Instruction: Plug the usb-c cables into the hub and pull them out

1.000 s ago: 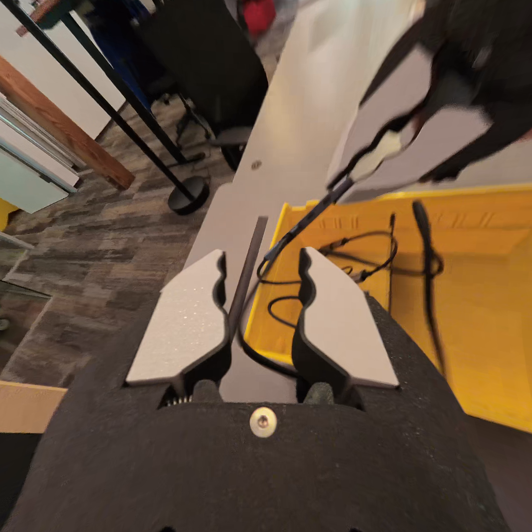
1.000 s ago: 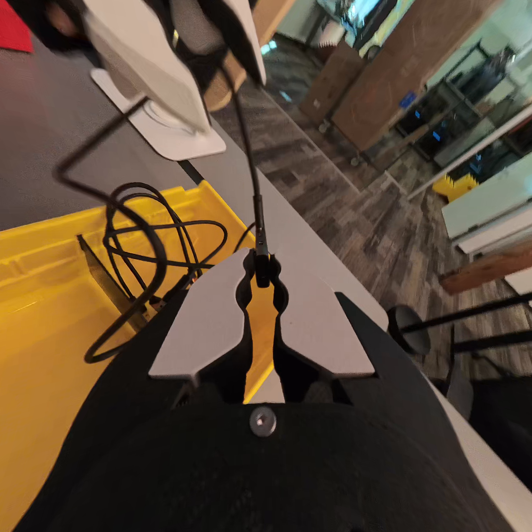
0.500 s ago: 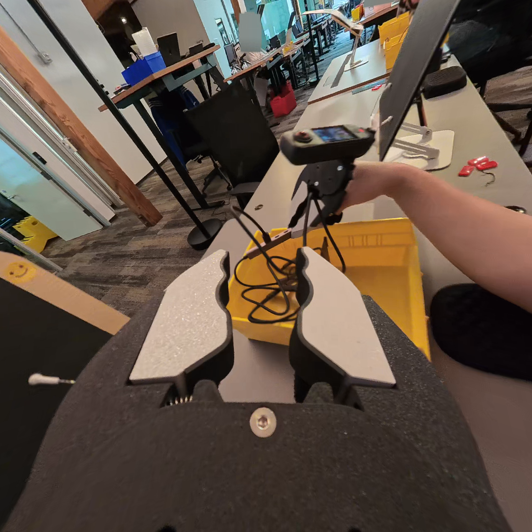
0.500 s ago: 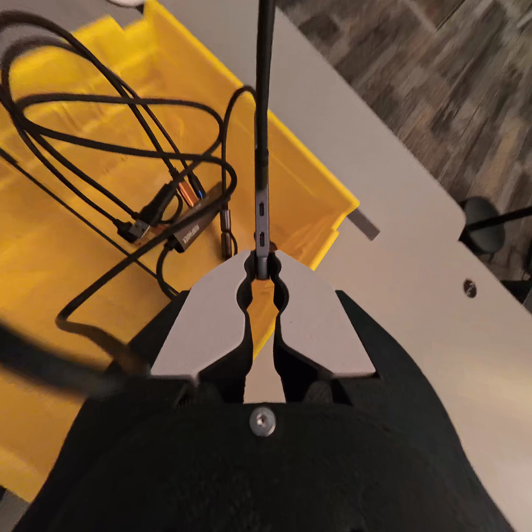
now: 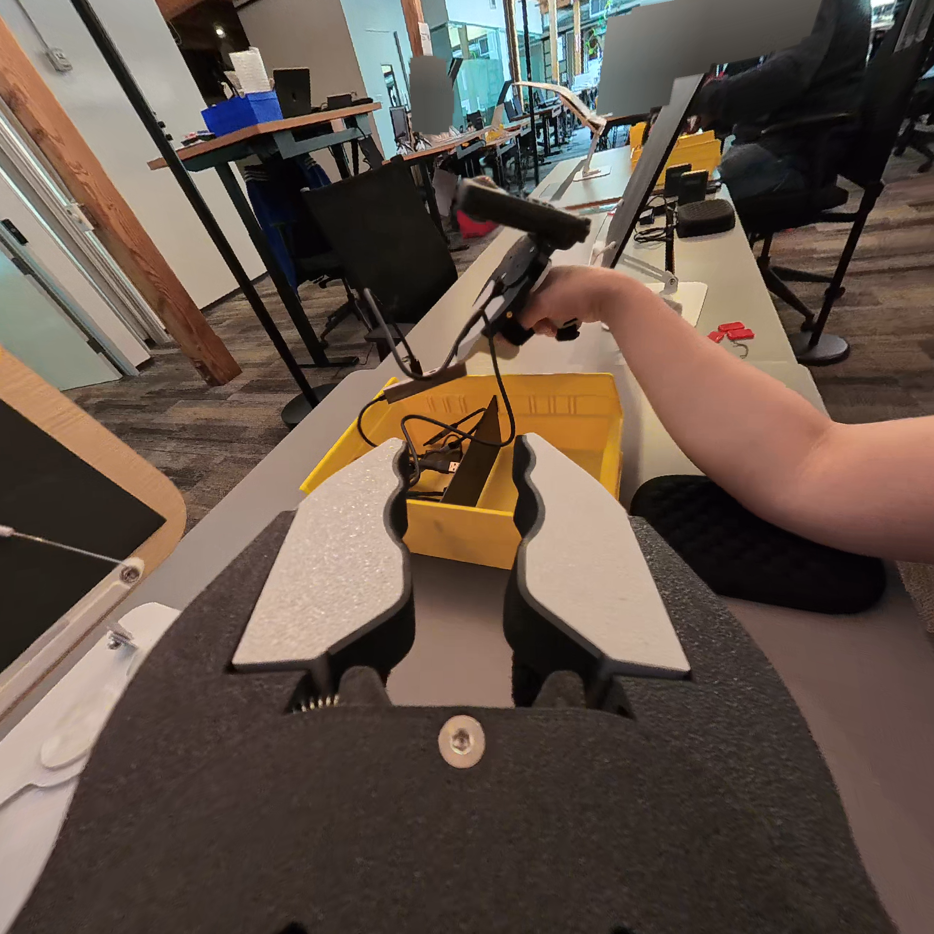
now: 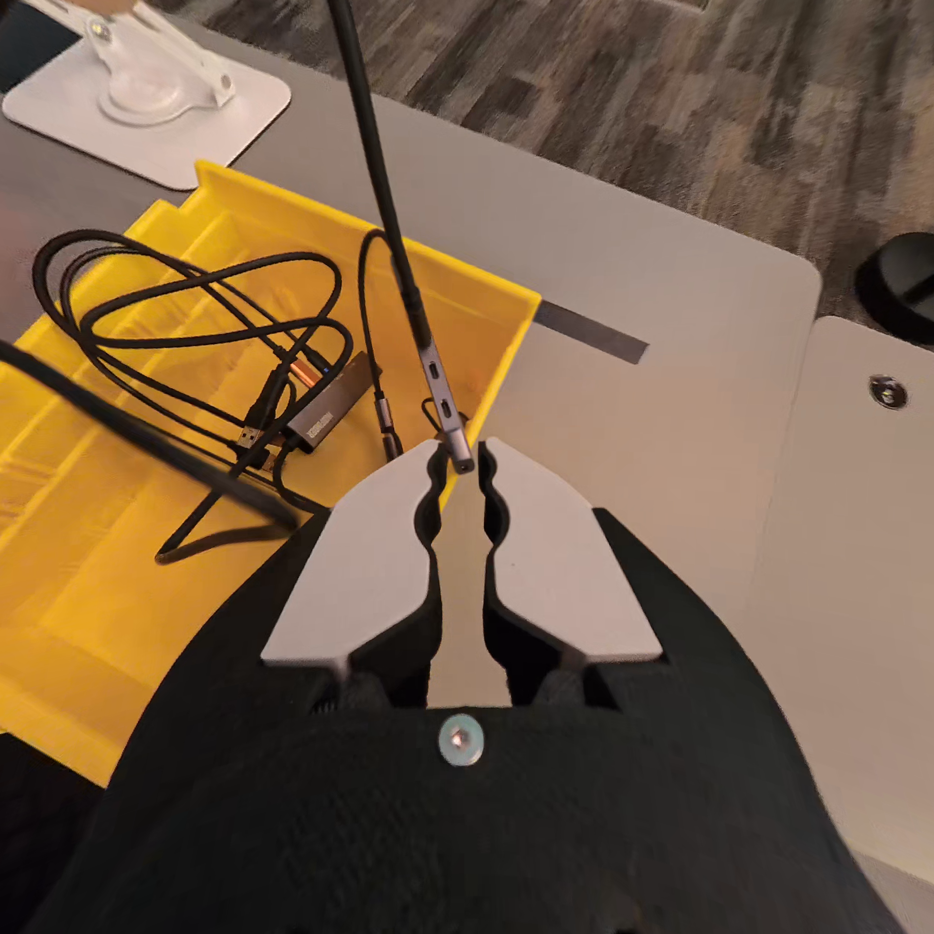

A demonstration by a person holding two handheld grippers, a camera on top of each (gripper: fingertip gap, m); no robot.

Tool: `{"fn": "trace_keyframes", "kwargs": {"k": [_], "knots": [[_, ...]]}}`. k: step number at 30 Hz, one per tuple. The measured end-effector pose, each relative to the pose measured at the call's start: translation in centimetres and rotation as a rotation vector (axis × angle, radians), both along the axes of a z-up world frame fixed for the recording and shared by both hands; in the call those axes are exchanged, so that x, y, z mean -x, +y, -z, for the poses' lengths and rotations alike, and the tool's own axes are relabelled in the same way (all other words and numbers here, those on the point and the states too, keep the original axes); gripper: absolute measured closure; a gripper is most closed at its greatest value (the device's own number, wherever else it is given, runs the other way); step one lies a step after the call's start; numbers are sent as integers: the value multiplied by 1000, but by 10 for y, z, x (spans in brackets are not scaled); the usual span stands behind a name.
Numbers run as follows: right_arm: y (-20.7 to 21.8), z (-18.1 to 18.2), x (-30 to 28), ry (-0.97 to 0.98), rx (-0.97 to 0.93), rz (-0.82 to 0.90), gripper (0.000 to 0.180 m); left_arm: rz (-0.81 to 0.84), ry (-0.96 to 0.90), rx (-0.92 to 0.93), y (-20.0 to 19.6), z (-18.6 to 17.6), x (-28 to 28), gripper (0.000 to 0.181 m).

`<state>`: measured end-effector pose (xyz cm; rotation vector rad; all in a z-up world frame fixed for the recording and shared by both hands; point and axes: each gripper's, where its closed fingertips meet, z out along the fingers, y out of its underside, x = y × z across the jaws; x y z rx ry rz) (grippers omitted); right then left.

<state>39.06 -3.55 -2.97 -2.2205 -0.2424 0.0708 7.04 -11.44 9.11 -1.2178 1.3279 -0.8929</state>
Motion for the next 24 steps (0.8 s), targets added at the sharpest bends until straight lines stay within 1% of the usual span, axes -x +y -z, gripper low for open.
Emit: {"fn": "trace_keyframes", "kwargs": {"k": [3,6,8,10,12,13,15,16,18,19,20,21,22,23,24], "knots": [[-3,0,2,-22,-16,-31,167,-1,-15,27,6,-3,8,145],[-8,0,-9,-46,16,28,169,-24,-29,61,13,-9,18,145],[-15,-14,-16,-26,-23,82,169,-30,-42,54,14,-15,24,146],[-27,-38,-22,-13,-101,135,168,-50,-41,32,16,-18,29,145],[-38,-70,-12,19,-218,109,153,-59,-22,12,16,-19,33,146],[-44,-85,-3,33,-271,87,150,-60,-17,5,15,-20,35,146],[-55,-111,24,14,-358,-9,129,-63,-33,-7,15,-24,37,146],[-58,-115,40,-41,-374,-79,124,-59,-43,-7,14,-26,38,146],[-54,-98,53,-276,-291,-148,122,-45,-55,4,13,-29,39,146],[-48,-86,50,-413,-237,-148,122,-41,-59,11,14,-30,39,146],[-40,-74,48,-514,-191,-161,127,-42,-60,17,15,-29,39,146],[-31,-64,49,-556,-162,-189,140,-43,-56,21,16,-28,39,146],[-21,-57,48,-552,-153,-185,146,-44,-48,22,17,-26,38,146],[-12,-53,42,-543,-142,-154,151,-46,-41,23,18,-24,38,146],[-4,-52,36,-539,-147,-133,163,-48,-36,24,19,-23,38,146]]}}
